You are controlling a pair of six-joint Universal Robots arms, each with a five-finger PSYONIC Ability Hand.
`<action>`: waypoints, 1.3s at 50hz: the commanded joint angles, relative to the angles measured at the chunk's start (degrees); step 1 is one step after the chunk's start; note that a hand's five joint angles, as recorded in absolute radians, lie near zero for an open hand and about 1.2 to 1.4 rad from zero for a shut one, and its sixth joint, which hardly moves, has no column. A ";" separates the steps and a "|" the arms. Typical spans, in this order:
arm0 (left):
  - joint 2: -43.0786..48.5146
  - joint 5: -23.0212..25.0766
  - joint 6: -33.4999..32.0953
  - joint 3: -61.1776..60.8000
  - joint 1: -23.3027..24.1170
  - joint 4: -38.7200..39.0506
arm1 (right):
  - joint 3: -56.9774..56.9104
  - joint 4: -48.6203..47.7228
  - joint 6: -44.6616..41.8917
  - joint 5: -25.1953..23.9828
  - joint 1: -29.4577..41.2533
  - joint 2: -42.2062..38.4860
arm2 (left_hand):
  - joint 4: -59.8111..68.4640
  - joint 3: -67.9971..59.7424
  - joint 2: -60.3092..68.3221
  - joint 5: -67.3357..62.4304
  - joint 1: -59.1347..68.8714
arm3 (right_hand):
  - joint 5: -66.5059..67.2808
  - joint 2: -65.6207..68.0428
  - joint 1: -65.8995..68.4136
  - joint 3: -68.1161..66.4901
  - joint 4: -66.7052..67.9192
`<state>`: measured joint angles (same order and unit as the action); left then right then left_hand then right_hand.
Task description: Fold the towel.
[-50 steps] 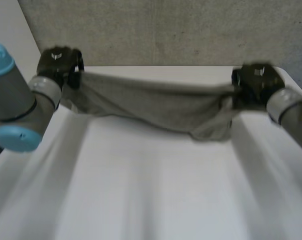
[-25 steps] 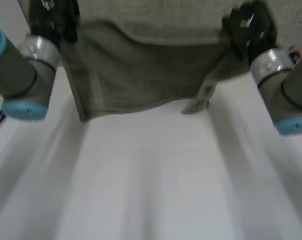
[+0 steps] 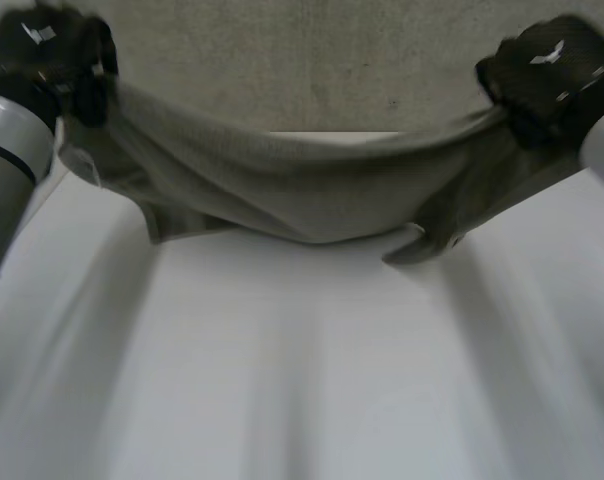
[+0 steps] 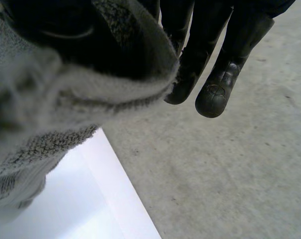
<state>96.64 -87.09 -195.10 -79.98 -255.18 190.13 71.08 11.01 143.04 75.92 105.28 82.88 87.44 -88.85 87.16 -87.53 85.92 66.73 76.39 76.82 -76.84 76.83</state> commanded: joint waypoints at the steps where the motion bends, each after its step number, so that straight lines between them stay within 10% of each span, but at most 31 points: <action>1: -3.74 0.25 -0.01 1.84 0.39 -2.58 | -5.69 12.72 0.75 -1.48 -4.47 1.50 | -7.44 8.85 -7.16 17.53 -5.92 | 3.27 3.61 3.18 -3.16 3.17; 20: 25.97 0.25 -10.65 21.35 1.62 -13.39 | -19.49 15.36 -17.36 4.50 -0.78 -22.50 | -7.44 8.85 -7.16 17.53 -5.92 | 3.27 3.61 3.18 -3.16 3.17; 33: 20.89 -0.45 1.46 28.83 2.15 10.77 | -13.79 -39.48 -14.20 7.57 0.98 -16.01 | -7.44 8.85 -7.16 17.53 -5.92 | 3.27 3.61 3.18 -3.16 3.17; 52: 21.14 6.05 3.33 9.40 0.30 4.98 | -2.20 -9.79 -10.50 1.33 0.10 -18.98 | -7.44 8.85 -7.16 17.53 -5.92 | 3.27 3.61 3.18 -3.16 3.17; 65: 22.54 8.42 -9.41 -8.26 0.13 6.04 | 13.02 -10.57 -9.45 1.16 0.01 -24.08 | -7.44 8.85 -7.16 17.53 -5.92 | 3.27 3.61 3.18 -3.16 3.17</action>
<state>119.11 -78.86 -199.21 -82.40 -254.91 196.19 78.03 2.08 132.59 76.82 105.30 61.30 87.44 -88.96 87.16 -87.54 86.44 68.49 76.90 76.83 -77.02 76.83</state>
